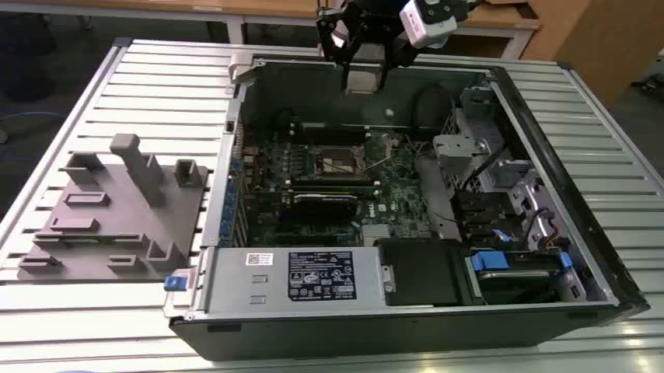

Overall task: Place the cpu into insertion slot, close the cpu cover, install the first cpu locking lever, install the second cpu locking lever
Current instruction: 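Place the cpu into insertion slot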

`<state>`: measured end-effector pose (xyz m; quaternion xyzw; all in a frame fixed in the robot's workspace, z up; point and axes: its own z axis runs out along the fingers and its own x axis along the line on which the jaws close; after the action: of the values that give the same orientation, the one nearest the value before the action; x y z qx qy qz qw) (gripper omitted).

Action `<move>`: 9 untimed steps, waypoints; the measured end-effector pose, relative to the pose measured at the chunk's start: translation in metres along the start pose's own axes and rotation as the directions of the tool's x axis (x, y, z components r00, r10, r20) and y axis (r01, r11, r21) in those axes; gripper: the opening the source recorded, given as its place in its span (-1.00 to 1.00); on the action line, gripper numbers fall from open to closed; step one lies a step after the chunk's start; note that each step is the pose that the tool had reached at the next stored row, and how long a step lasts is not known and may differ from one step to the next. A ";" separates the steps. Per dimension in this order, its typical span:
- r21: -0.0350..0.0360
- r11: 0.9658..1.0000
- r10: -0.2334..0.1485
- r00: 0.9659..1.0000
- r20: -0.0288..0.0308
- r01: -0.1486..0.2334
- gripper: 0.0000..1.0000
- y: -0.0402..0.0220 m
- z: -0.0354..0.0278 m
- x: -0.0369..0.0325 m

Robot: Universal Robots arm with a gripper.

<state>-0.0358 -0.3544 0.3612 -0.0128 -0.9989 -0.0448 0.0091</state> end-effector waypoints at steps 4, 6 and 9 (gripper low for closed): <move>0.000 1.000 0.000 1.000 0.000 0.000 0.08 0.0000 0.0000 0.0000; 0.000 1.000 0.000 1.000 0.000 0.000 0.08 0.0000 0.0007 0.0000; 0.000 1.000 0.000 1.000 0.000 0.000 0.08 -0.0001 0.0016 0.0000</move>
<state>-0.0358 -0.3544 0.3596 -0.0128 -0.9989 -0.0448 0.0091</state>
